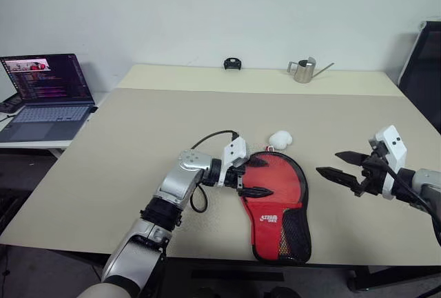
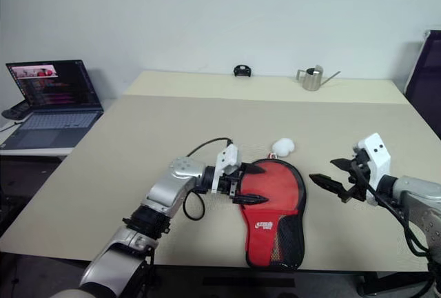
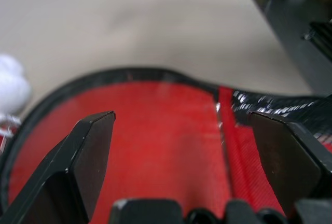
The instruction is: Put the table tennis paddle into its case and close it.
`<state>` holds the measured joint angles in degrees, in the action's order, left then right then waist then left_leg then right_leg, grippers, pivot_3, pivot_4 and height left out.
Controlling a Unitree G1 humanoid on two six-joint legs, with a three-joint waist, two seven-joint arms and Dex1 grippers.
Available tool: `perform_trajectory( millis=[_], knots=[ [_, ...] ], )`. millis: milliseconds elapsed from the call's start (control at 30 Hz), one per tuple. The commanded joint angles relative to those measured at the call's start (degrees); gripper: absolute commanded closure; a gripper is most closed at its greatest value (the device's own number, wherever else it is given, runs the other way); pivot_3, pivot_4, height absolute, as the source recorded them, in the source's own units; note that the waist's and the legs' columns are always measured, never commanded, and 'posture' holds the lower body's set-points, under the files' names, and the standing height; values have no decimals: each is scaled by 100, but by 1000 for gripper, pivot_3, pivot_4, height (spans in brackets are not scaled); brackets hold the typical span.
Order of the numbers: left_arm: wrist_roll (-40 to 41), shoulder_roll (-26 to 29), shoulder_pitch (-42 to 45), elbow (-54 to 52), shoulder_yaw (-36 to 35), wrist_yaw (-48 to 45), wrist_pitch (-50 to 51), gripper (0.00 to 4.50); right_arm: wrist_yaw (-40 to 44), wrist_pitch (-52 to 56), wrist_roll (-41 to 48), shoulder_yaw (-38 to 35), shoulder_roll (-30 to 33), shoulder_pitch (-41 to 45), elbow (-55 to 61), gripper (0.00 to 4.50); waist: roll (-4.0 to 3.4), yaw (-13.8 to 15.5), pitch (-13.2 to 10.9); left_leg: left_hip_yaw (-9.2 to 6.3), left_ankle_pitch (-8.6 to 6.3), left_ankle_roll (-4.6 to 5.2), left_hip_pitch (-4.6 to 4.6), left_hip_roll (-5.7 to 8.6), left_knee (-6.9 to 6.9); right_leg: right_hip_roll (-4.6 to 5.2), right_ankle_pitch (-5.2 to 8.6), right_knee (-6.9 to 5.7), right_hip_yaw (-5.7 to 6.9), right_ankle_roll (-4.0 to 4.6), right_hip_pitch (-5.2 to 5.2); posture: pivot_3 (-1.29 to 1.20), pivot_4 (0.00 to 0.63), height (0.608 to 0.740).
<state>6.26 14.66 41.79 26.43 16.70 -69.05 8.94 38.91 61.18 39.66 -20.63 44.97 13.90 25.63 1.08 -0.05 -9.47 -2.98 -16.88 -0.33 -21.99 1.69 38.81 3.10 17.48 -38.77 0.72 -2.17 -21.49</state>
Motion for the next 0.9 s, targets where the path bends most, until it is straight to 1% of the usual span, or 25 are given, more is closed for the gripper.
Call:
perform_trajectory(
  millis=[33, 167, 300, 600, 700, 900],
  knots=[
    [-279, -209, 249, 615, 89, 341, -446, 29, -117, 33, 178, -59, 22, 184, 129, 0, 0, 6, 0, 1, 0, 0, 0, 1, 0, 1, 0, 0, 0, 0, 0, 0, 150, 740],
    [-427, -499, 414, 1314, 73, 623, -806, 29, -187, 10, 198, 70, 11, 334, 59, 0, 1, 11, 0, 0, -1, 1, -2, 1, 0, 1, 0, 2, 2, 0, 0, 0, 150, 740],
    [-564, -640, 486, 1645, 127, 708, -1114, 29, -225, 3, 247, 184, -16, 413, 61, 0, 0, 26, 0, 0, 0, 1, 0, 1, 0, 1, 0, 1, 3, 0, 3, 0, 150, 740],
    [-604, -810, 594, 2061, 152, 553, -1412, 29, -342, -113, 213, 487, -160, 836, -248, 0, -2, 98, 1, 0, 0, 2, 5, 3, 5, 3, 0, -3, 5, -1, 8, 0, 150, 740],
    [-387, -904, 678, 1989, -31, 491, -1377, 29, -341, -148, 213, 535, -175, 857, -292, 0, -2, 134, 1, -1, 0, 2, 3, 4, 5, 3, 0, -2, 7, -1, 7, 0, 150, 740],
    [-425, -1036, 686, 2237, -112, 569, -1600, 29, -401, -225, 179, 598, -220, 839, -321, 0, -2, 139, 1, -1, 0, 2, -3, 5, 5, 3, 0, 3, 7, -1, 4, 0, 150, 740]
  ],
)
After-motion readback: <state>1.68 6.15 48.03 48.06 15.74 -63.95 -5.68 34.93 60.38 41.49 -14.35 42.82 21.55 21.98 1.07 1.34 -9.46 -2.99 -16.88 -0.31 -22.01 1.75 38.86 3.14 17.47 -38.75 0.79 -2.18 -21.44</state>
